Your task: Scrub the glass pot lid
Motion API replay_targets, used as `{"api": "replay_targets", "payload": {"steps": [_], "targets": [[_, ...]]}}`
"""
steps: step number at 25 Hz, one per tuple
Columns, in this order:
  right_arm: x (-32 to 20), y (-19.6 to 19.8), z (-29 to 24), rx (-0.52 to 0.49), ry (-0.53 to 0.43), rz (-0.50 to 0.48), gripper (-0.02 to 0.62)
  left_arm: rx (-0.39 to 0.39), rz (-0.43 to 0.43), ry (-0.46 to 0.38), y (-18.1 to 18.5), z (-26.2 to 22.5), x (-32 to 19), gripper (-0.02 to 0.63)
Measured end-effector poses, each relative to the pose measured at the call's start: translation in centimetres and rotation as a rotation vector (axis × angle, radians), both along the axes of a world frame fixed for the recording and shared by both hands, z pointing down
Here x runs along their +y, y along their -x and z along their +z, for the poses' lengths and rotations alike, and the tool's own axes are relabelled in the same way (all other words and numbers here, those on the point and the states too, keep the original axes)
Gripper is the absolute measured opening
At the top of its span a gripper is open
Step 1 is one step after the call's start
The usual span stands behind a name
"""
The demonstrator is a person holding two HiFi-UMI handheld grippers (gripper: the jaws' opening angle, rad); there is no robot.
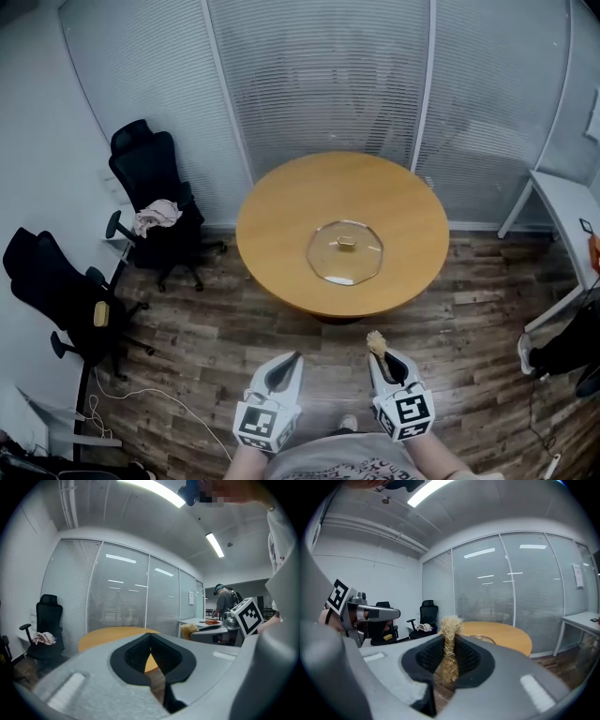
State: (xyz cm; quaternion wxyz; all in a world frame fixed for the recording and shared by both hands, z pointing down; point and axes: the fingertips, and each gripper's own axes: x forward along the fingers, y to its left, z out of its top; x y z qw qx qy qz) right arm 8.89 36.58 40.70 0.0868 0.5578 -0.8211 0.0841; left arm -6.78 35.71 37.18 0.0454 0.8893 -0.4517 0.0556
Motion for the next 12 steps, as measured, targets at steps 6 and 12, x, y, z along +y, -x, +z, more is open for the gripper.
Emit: {"api": "replay_targets", "payload": {"steps": [6, 12], "targets": [[-5.5, -4.2, 0.2, 0.007, 0.008, -0.044, 0.06, -0.003, -0.041, 0.021, -3.7, 0.4, -5.5, 0.006], [-9.3, -5.3, 1.4, 0.018, 0.02, -0.071, 0.06, -0.015, -0.057, 0.074, -5.1, 2.2, -9.6, 0.006]]}}
